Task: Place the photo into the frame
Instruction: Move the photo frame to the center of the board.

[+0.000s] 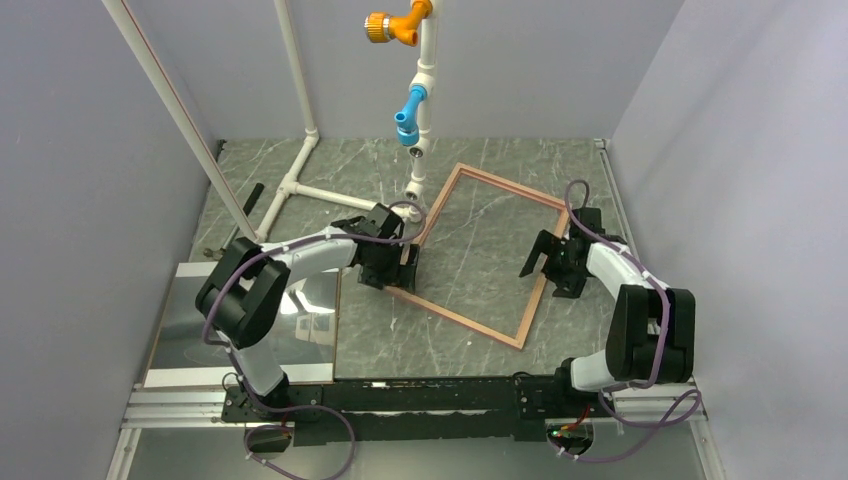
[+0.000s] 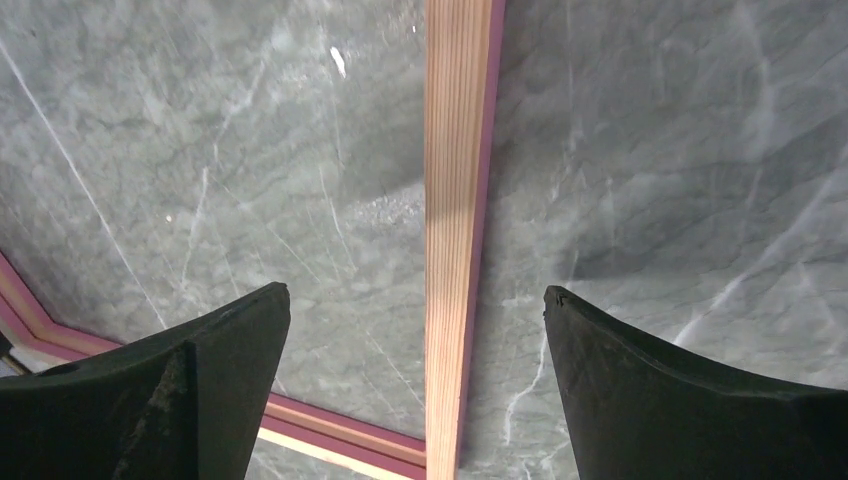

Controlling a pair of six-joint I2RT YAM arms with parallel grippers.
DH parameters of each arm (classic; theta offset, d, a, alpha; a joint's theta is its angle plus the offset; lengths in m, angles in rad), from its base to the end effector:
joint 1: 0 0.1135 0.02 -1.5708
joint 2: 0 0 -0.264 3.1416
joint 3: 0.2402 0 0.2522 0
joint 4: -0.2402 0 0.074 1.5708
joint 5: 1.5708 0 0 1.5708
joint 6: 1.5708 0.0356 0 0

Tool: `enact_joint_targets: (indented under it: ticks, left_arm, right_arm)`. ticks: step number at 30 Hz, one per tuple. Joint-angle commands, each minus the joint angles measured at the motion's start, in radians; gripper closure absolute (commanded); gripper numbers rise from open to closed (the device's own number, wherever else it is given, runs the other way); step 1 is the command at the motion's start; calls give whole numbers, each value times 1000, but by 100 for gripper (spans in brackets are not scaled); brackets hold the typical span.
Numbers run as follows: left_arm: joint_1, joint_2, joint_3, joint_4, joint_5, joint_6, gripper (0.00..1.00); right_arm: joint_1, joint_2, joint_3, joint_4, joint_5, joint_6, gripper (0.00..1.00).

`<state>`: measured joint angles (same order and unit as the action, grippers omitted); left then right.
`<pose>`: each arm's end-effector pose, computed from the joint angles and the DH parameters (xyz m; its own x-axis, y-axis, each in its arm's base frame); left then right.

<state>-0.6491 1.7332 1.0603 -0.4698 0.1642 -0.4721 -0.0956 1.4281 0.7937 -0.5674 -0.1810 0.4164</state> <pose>0.2649 -0.2083 0.1690 -0.9412 0.1510 -0.3021 0.2497 0.9135 -0.3212 0.2541 -0.0179 0.1763 -0.8373 0.4800 -0.2620 0.4023 0.8652 0.2994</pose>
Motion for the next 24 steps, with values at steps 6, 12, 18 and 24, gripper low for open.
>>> enact_joint_targets:
  ticks: [6, 12, 18, 24]
  left_arm:
    - [-5, 20, 13, 119, 236, 19, 14]
    - [-70, -6, -26, 126, 295, -9, 16]
    - [-177, -11, -32, 97, 299, -55, 16]
    - [-250, 2, 5, 69, 326, -75, 15]
  right_arm:
    - [-3, 25, -12, 68, -102, 36, 1]
    - [-3, 58, 41, 46, -89, 32, 1]
    - [-3, 53, 78, 6, -10, 17, 0]
    - [-6, 40, 74, -6, 48, 22, 0]
